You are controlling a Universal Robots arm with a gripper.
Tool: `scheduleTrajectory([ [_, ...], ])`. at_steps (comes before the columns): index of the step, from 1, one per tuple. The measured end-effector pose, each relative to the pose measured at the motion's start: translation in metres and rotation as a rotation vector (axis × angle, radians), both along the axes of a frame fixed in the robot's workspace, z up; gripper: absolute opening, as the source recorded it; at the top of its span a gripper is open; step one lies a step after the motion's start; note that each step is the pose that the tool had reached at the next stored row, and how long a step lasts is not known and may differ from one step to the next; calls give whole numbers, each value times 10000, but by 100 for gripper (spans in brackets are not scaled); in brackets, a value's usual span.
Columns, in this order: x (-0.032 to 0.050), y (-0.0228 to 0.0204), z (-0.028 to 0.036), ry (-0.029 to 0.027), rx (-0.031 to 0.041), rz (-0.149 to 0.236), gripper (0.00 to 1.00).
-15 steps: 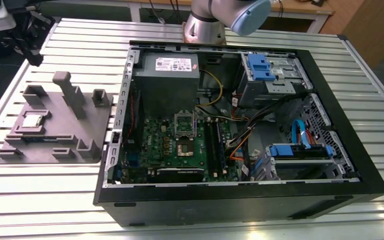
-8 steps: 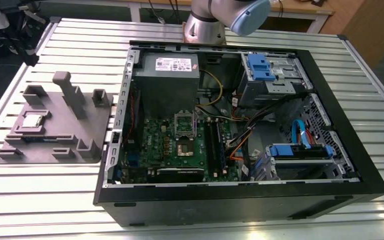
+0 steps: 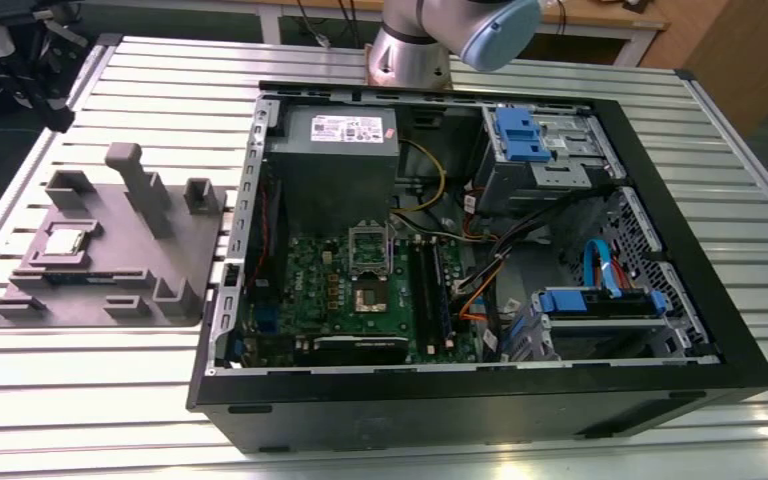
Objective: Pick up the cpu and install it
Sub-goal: 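Reach for the cpu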
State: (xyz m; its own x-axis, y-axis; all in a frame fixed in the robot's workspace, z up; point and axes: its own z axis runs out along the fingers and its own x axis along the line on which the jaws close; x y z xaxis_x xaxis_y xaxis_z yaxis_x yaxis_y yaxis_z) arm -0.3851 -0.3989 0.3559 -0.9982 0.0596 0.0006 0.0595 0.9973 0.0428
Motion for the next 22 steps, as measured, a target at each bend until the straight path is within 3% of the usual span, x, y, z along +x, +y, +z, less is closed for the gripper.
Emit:
scheduleTrajectory([
  [4, -67, 0, 0, 1, -1, 126, 10],
  [22, -510, 0, -6, 0, 0, 126, 10],
])
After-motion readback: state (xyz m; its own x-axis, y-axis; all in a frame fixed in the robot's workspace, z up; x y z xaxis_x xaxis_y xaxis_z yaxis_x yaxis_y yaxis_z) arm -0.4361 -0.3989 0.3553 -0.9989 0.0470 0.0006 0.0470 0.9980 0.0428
